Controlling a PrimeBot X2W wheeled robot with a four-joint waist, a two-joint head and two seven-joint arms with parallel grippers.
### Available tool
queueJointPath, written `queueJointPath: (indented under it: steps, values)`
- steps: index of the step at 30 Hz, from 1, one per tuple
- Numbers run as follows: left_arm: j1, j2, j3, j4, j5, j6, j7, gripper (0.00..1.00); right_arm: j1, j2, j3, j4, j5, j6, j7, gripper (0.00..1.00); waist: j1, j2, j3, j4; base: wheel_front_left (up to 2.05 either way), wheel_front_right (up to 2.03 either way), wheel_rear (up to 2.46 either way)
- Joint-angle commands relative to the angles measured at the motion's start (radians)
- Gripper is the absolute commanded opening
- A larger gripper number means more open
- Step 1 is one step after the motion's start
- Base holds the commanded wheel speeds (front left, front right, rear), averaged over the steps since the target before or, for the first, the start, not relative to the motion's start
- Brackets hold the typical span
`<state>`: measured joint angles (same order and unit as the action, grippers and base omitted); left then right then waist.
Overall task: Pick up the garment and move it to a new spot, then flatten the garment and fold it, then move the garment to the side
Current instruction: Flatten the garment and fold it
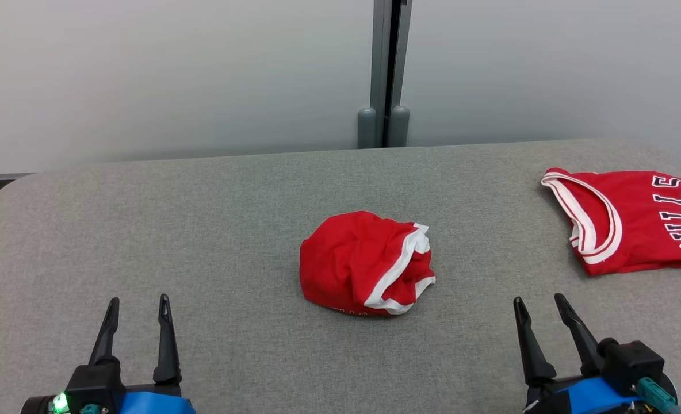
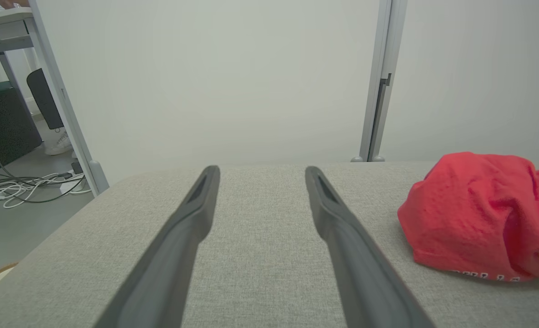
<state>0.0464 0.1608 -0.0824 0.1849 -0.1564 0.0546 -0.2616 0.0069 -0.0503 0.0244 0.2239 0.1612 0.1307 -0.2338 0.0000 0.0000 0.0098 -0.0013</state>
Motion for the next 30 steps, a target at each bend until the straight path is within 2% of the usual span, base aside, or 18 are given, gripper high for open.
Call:
queueJointPath:
  steps: [1,8,13,19,25,30]
  values:
    - [-0.018,-0.002,0.002,0.001,0.009,-0.002,-0.004,1.00,-0.022,0.000,0.004,0.006,0.006,0.000,-0.001,1.00,0.0000,0.0000,0.002,0.003,0.00,0.00,0.00]
    - [-0.046,-0.009,-0.004,0.011,0.019,-0.018,-0.004,1.00,-0.168,-0.014,0.060,0.052,0.000,0.000,-0.006,1.00,0.0000,0.0000,0.023,0.027,0.00,0.00,0.00]
    - [-0.076,-0.017,-0.008,0.022,0.024,-0.036,-0.004,1.00,-0.320,-0.033,0.104,0.130,0.004,0.000,0.011,1.00,0.0000,0.0000,0.050,0.057,0.00,0.00,0.00]
    - [-0.107,-0.037,-0.019,0.032,0.037,-0.045,-0.004,1.00,-0.460,-0.053,0.141,0.304,0.016,0.000,0.035,1.00,0.0000,0.0000,0.085,0.103,0.00,0.00,0.00]
    - [-0.131,-0.055,-0.027,0.034,0.042,-0.046,-0.004,1.00,-0.533,-0.068,0.168,0.505,0.046,0.000,0.022,1.00,0.0000,0.0000,0.121,0.144,0.00,0.00,0.00]
    - [-0.149,-0.063,-0.026,0.049,0.049,-0.058,-0.004,1.00,-0.569,-0.051,0.187,0.637,0.104,0.000,0.002,1.00,0.0000,0.0000,0.140,0.161,0.00,0.00,0.00]
